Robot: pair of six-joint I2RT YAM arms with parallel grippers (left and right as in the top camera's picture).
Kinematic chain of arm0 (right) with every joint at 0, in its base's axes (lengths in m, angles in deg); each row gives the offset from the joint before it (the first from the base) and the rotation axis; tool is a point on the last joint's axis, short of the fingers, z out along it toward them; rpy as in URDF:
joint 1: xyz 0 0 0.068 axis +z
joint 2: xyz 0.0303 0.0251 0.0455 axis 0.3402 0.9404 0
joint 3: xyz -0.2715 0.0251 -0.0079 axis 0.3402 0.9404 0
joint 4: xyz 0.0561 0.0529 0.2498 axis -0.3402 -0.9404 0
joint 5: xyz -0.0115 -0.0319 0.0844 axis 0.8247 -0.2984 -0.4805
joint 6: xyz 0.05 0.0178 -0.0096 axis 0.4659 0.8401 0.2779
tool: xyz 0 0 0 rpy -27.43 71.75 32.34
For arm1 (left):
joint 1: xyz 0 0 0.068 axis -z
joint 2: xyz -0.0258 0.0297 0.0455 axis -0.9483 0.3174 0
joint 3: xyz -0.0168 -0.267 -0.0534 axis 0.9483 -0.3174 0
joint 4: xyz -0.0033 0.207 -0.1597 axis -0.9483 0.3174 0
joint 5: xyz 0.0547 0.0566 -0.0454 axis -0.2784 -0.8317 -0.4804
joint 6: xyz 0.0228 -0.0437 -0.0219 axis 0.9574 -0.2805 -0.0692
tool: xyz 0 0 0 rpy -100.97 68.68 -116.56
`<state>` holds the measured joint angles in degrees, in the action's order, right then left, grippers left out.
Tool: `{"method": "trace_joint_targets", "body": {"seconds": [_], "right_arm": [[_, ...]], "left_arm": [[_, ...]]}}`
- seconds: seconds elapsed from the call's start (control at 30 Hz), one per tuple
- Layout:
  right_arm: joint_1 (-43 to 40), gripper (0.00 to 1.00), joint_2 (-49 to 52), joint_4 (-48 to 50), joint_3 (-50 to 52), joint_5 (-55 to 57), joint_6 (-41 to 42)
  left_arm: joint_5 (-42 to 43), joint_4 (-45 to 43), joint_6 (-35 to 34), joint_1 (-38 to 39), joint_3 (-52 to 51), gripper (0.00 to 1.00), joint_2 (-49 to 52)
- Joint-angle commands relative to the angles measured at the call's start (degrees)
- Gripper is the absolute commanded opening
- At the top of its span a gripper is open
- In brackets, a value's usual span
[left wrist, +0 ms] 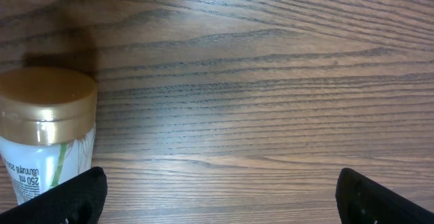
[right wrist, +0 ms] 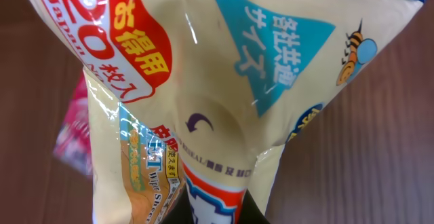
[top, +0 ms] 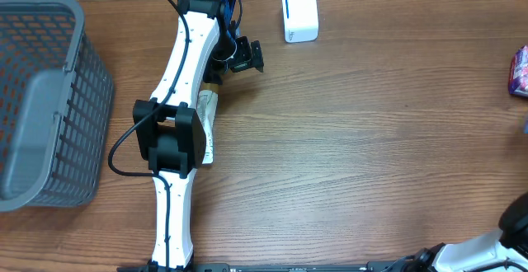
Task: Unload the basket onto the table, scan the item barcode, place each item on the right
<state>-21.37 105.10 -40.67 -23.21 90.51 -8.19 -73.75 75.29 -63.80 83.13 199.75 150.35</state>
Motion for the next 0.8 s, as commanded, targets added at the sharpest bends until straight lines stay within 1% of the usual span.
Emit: {"method": "trace_joint_targets", "body": {"seconds": [0.0, 0.07, 0.23, 0.33, 0.37, 0.4, 0.43, 0.47, 0.5, 0.53, 0.57, 0.63, 0.77], "right_arm": [[-2.71, 0.04, 1.46, 2.12, 1.77, 1.11, 0.74], [-4.00, 0.04, 2.78, 3.37, 2.03, 0.94, 0.00], [-4.79, 0.04, 7.15, 5.86, 2.10, 0.94, -7.52], [-4.79, 0.06, 9.73, 5.90, 2.10, 1.07, -8.26], [-4.79, 0.10, 10.43, 5.99, 2.10, 1.07, -8.26], [-4.79, 0.24, 11.23, 6.05, 2.10, 1.09, -8.28], [-4.79, 0.29, 11.28, 6.05, 2.10, 1.09, -8.31], [-4.79, 0.40, 11.37, 6.01, 2.10, 1.09, -8.31], [-4.79, 0.57, 11.34, 6.03, 2.08, 1.11, -8.37], [-4.79, 0.63, 11.26, 5.95, 1.97, 1.11, -8.79], [-4.79, 0.72, 11.08, 5.84, 1.92, 1.14, -8.96], [-4.79, 0.77, 10.58, 5.75, 1.92, 1.09, -8.94], [-4.72, 0.79, 7.56, 5.44, 1.84, 0.26, -8.92]], "left_arm": [[-0.33, -0.04, 0.87, 0.28, 1.18, 1.00, -0.90], [-0.35, -0.04, 0.87, 0.28, 1.18, 1.00, -0.90], [-0.33, -0.04, 0.87, 0.28, 1.18, 1.00, -0.90], [-0.33, -0.04, 0.87, 0.28, 1.18, 1.00, -0.90], [-0.33, -0.04, 0.87, 0.28, 1.18, 1.00, -0.90], [-0.33, -0.04, 0.87, 0.28, 1.18, 1.00, -0.90], [-0.33, -0.04, 0.87, 0.28, 1.18, 1.00, -0.90], [-0.33, -0.04, 0.87, 0.28, 1.18, 1.00, -0.90], [-0.33, -0.04, 0.87, 0.28, 1.18, 1.00, -0.90], [-0.35, -0.04, 0.87, 0.28, 1.18, 1.00, -0.90], [-0.33, -0.04, 0.87, 0.28, 1.18, 1.00, -0.90], [-0.35, -0.04, 0.87, 0.26, 1.18, 1.00, -0.90], [-0.33, -0.04, 0.87, 0.28, 1.18, 1.00, -0.90]]}}
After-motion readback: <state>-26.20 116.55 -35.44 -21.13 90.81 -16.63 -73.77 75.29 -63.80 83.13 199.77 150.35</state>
